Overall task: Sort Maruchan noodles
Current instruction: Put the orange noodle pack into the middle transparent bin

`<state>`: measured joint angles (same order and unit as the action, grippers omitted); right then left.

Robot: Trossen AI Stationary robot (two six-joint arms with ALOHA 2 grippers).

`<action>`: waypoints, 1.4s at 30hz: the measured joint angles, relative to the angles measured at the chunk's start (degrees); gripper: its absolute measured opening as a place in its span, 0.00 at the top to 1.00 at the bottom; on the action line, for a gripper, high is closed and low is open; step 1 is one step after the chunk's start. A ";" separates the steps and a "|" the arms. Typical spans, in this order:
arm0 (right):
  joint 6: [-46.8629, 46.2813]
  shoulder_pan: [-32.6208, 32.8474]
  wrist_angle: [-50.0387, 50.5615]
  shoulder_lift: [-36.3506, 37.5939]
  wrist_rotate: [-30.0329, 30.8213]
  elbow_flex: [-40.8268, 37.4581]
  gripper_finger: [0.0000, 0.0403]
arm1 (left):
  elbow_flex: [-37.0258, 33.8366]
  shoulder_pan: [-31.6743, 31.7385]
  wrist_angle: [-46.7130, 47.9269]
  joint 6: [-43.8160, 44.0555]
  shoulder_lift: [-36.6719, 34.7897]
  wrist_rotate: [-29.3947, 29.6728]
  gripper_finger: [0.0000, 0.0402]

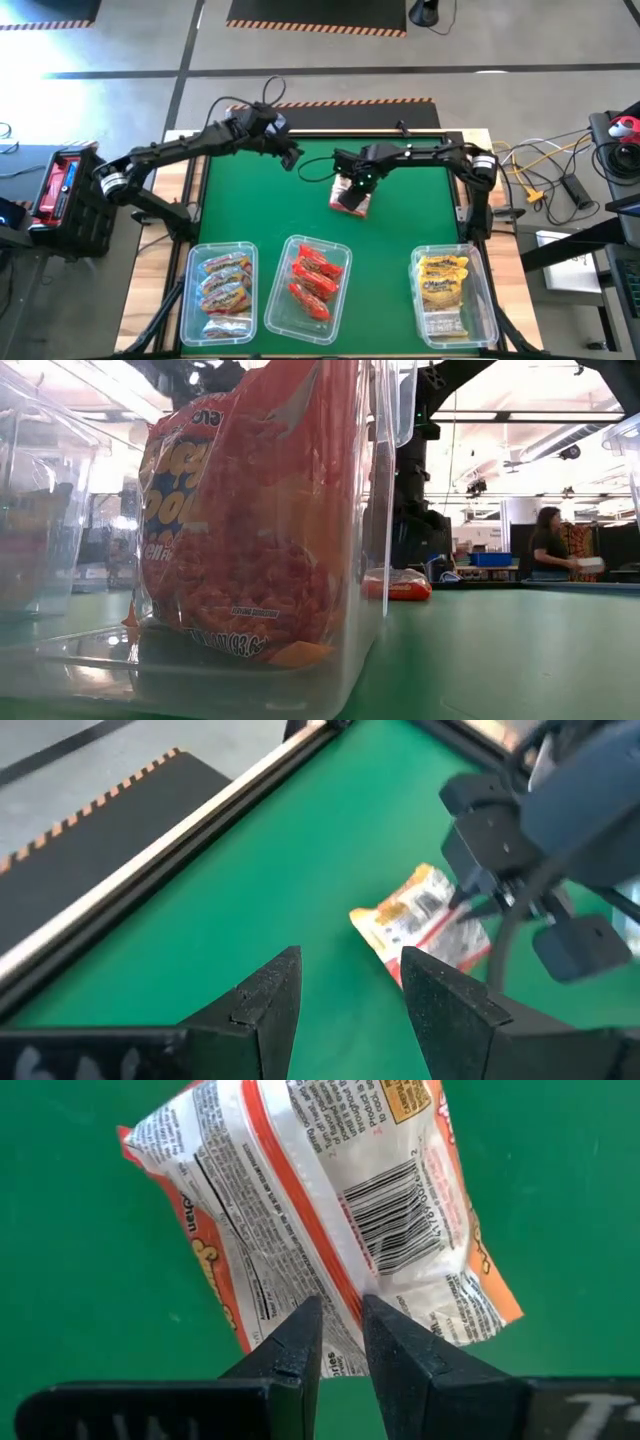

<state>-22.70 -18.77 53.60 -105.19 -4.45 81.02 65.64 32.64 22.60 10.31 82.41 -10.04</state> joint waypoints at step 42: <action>-13.79 0.40 -32.10 14.32 1.49 -32.63 0.83 | -4.32 -8.06 -10.84 21.16 11.19 -3.85 0.61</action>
<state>-36.49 -18.37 21.50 -90.87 -2.96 48.39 61.32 24.59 11.76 31.46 93.60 -13.89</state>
